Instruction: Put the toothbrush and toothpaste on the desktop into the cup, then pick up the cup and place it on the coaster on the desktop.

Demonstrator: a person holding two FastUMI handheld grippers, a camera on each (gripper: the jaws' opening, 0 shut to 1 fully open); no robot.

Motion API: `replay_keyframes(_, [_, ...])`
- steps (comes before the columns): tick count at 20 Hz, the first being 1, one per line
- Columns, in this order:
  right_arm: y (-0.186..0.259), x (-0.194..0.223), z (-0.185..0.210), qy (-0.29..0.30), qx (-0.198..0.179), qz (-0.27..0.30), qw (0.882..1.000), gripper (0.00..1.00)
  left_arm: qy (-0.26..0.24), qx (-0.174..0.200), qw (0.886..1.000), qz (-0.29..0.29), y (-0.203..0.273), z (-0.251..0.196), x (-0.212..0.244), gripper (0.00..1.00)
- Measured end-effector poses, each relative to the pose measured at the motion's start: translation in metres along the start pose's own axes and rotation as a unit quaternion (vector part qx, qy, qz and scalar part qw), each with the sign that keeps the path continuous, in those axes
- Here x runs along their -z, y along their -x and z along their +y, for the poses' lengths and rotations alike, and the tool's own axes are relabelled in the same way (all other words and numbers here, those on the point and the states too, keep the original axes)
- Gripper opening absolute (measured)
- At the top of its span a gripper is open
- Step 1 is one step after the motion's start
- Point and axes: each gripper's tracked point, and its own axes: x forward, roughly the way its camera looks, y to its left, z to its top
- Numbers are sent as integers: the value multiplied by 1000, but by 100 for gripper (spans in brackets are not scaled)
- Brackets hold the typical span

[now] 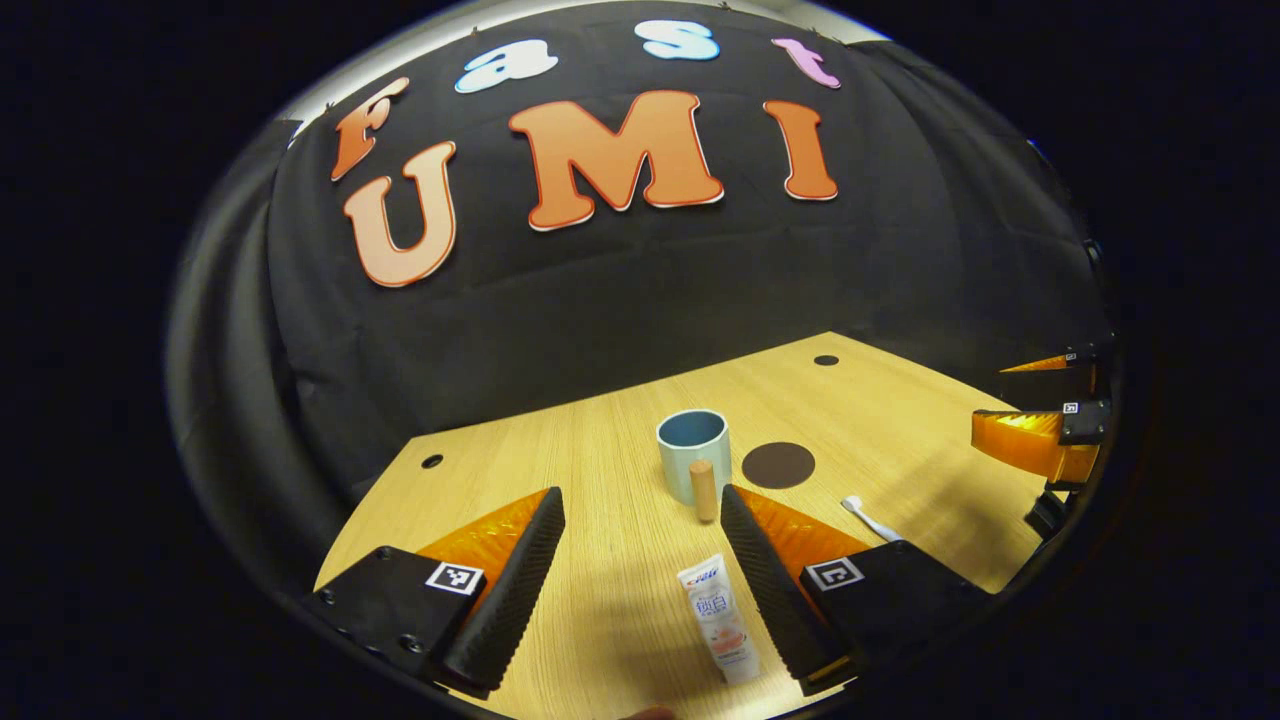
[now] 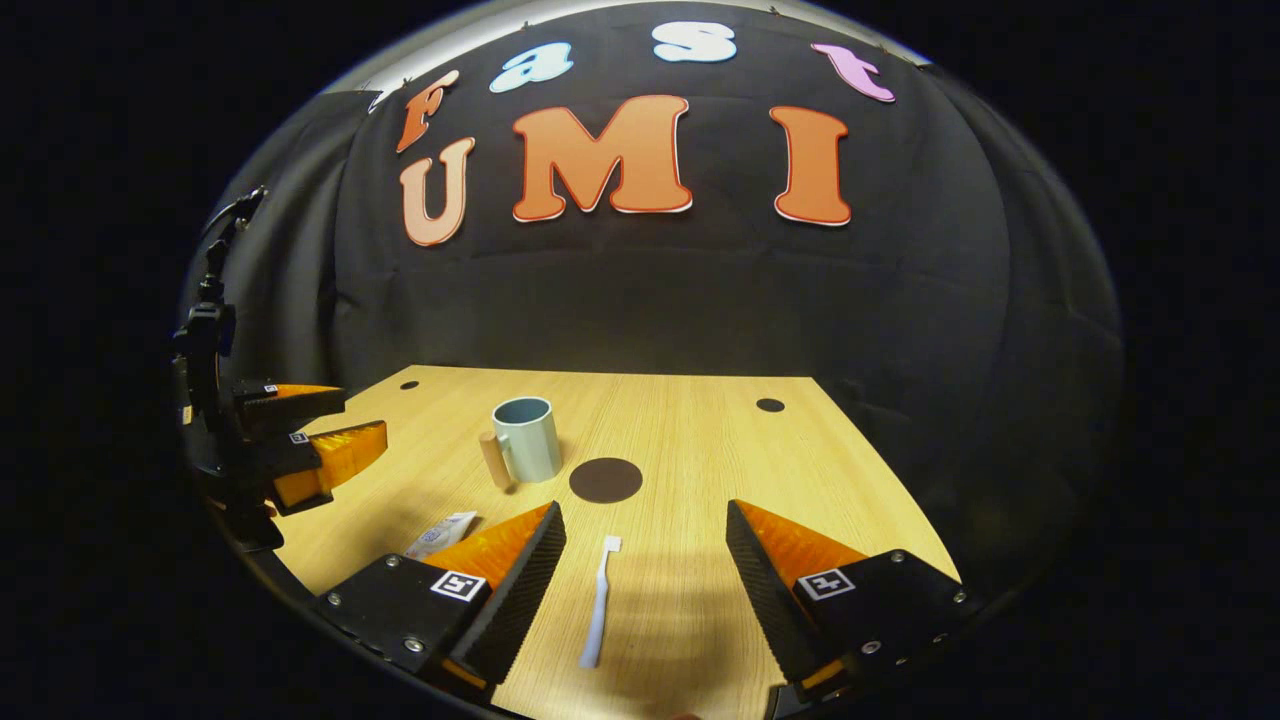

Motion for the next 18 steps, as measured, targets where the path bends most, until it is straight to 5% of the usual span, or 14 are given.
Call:
replay_keyframes(11, [-15, 45, 10, -7, -24, 162, 987, 95, 23, 49, 985, 166, -12, -18, 52, 99])
replay_keyframes(18, [-25, 59, 20, -34, -49, 230, 971, 93, 55, 76, 956, 279, -15, -38, 89, 100])
